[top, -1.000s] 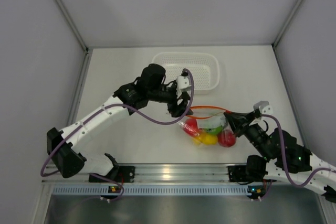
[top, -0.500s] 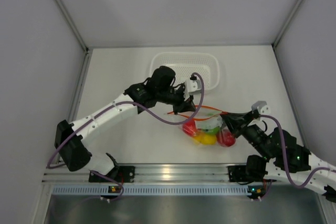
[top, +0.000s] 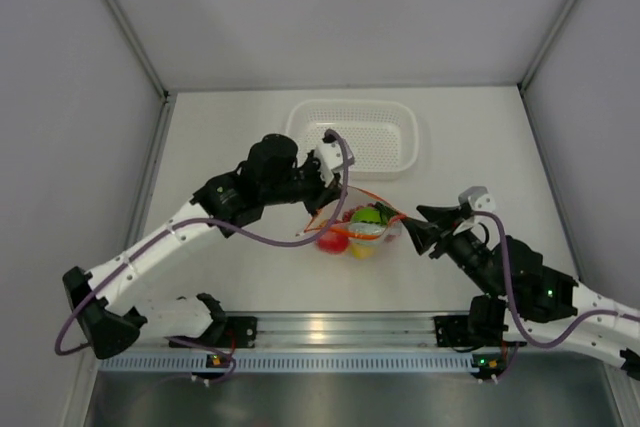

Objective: Open the zip-top bag and remove the fake food

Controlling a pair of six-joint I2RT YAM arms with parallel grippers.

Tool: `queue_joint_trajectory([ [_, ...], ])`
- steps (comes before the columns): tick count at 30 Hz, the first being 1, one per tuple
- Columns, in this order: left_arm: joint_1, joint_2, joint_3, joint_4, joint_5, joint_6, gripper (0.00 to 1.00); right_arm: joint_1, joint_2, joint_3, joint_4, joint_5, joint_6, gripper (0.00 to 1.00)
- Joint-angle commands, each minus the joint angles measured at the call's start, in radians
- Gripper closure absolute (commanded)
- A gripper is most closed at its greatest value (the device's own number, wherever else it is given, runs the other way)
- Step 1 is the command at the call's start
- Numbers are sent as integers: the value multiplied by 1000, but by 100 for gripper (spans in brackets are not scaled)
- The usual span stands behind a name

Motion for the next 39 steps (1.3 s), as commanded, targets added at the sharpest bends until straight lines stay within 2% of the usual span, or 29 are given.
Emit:
queue_joint_trajectory([
  [1,0,-123,-13,23,-208,-132,100,-12,62,87,52,43,40,54],
  [5,0,-273,-59,-21,-323,-246,100,-12,150,153,-14,91,178,43],
  [8,0,-361,-102,-46,-423,-321,100,-14,209,191,-54,84,266,39],
  [12,0,-416,-118,-93,-634,-462,100,-14,270,219,-68,47,347,28],
  [14,0,-445,-135,-97,-739,-588,100,-12,299,223,-65,28,401,19],
  [15,0,-456,-145,-98,-766,-698,100,-14,310,228,-58,4,408,17],
  [19,0,-528,-257,-61,-797,-901,100,-14,391,269,-81,-67,468,15],
  [24,-2,-548,-380,46,-803,-1056,100,-14,497,314,-86,-130,536,14],
  [30,-18,-586,-550,219,-842,-1208,100,-23,684,377,-86,-108,606,19],
  [39,-114,-591,-613,293,-937,-1274,100,-111,898,420,90,-245,692,29],
])
